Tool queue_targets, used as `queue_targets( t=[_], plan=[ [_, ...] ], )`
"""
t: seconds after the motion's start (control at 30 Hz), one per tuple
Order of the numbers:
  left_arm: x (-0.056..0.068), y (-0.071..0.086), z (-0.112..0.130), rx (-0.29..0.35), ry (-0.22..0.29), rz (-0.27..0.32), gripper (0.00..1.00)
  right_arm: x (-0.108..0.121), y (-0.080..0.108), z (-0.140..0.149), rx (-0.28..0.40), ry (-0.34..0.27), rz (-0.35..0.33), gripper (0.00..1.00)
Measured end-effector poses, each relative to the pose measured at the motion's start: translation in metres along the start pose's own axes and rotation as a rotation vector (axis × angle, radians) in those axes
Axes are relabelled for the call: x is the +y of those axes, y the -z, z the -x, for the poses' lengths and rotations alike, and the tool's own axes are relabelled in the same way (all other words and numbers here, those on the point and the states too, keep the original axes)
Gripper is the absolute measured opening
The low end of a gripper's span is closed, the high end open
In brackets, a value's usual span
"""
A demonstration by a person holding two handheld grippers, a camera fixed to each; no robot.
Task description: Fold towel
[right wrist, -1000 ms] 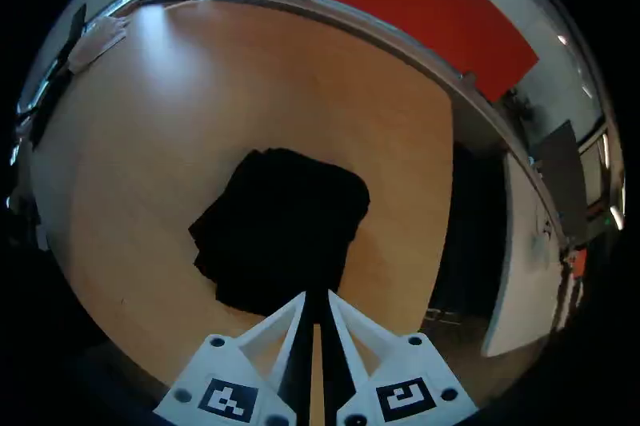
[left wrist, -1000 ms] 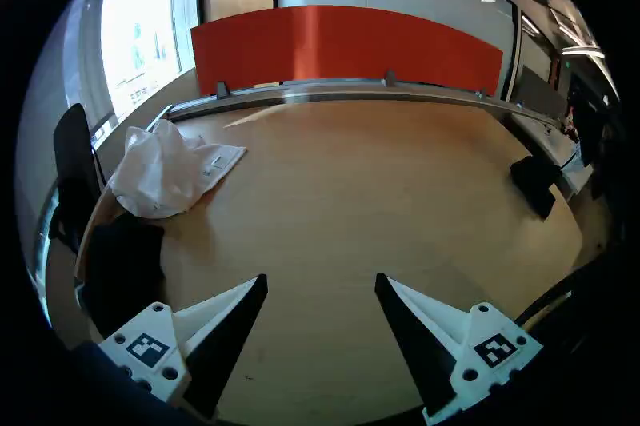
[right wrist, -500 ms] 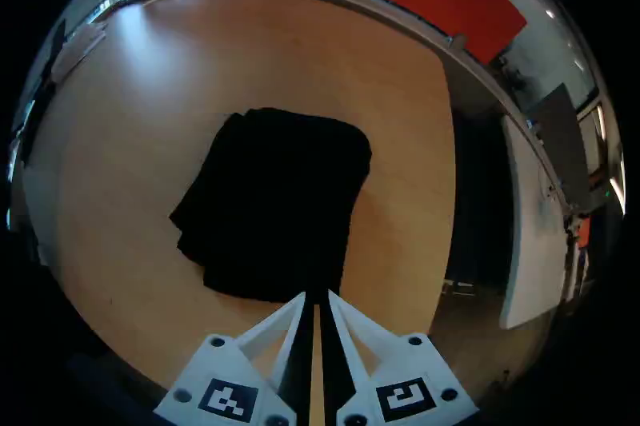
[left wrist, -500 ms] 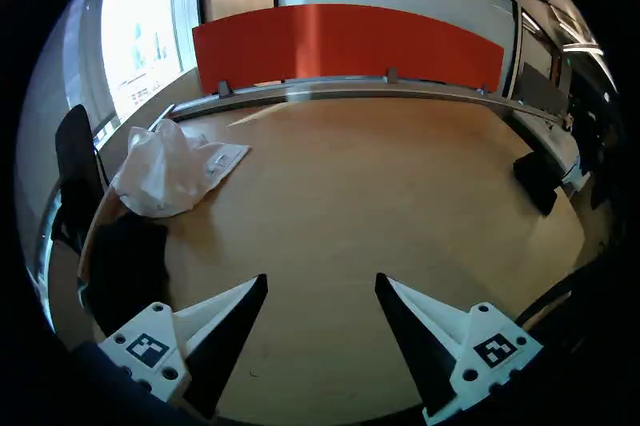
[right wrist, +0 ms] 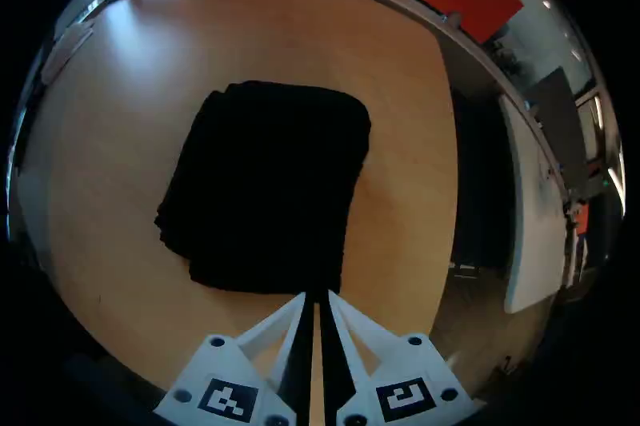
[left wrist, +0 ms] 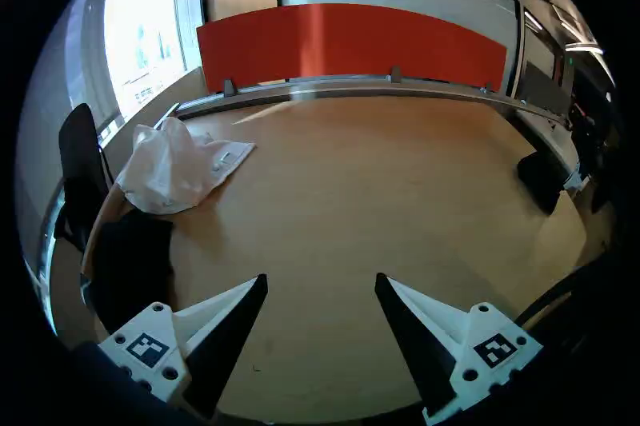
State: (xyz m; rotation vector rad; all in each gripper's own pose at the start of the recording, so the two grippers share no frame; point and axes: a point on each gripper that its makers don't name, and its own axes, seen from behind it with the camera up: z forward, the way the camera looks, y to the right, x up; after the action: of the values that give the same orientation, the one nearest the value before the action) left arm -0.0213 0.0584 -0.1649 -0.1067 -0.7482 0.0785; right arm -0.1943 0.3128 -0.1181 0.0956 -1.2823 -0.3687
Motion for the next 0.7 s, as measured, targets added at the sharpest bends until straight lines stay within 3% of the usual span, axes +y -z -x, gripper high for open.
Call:
queue_targets(
  t=[0.23,0.43,0.57,0.7],
  plan=[
    [0.001,0.0,0.002,-0.002,0.0,-0.001,1.0,-0.001,-0.002,0.002,-0.006,-0.004,0.005,0.09],
    [0.001,0.0,0.0,0.003,0.001,0.001,1.0,-0.004,-0.002,0.007,-0.016,0.001,0.006,0.21],
    [0.0,0.0,-0.003,0.008,0.005,0.004,1.0,-0.007,0.0,0.011,-0.015,0.006,0.007,0.38],
    [0.001,-0.001,-0.004,0.012,0.009,0.011,1.0,-0.012,0.003,0.011,-0.001,-0.006,0.003,0.69]
  ],
)
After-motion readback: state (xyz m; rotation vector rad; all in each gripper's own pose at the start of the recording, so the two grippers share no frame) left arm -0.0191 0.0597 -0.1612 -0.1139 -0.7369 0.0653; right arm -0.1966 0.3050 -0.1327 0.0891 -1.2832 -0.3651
